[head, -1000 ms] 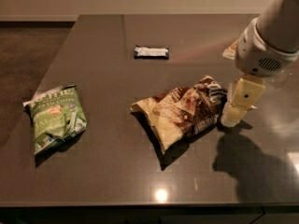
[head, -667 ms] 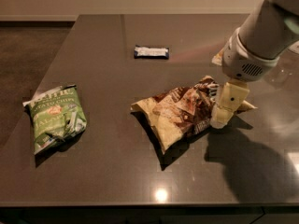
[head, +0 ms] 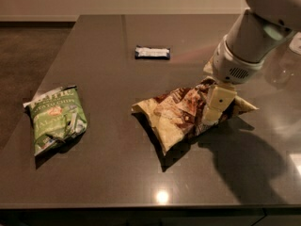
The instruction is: Move brown chip bag near rxbar blueberry
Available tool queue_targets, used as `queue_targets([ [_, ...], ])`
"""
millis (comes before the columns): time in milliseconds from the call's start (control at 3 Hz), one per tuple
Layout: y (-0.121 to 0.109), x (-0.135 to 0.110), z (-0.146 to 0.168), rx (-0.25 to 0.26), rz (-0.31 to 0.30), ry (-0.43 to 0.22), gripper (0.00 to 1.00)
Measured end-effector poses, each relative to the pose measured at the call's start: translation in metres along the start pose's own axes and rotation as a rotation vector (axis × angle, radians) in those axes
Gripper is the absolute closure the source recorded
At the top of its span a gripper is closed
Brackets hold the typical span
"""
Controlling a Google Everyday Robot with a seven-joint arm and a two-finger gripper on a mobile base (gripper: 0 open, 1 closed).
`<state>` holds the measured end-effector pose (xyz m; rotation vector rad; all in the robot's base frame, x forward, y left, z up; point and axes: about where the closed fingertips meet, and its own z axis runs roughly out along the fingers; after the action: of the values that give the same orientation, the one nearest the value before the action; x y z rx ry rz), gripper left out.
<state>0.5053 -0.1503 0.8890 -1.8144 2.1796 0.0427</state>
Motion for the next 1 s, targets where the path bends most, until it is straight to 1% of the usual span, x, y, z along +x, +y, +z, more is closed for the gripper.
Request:
queue_targets([
  [333,-0.008,-0.006,0.003,-0.011,-0.009,-0.006,0.46],
  [667,-0.013,-0.01,0.003,-0.016,-0.013,-0.011,0.69],
  [1000,-0.026,-0.017,0.001,0.003,-0.013,-0.014,0.93],
])
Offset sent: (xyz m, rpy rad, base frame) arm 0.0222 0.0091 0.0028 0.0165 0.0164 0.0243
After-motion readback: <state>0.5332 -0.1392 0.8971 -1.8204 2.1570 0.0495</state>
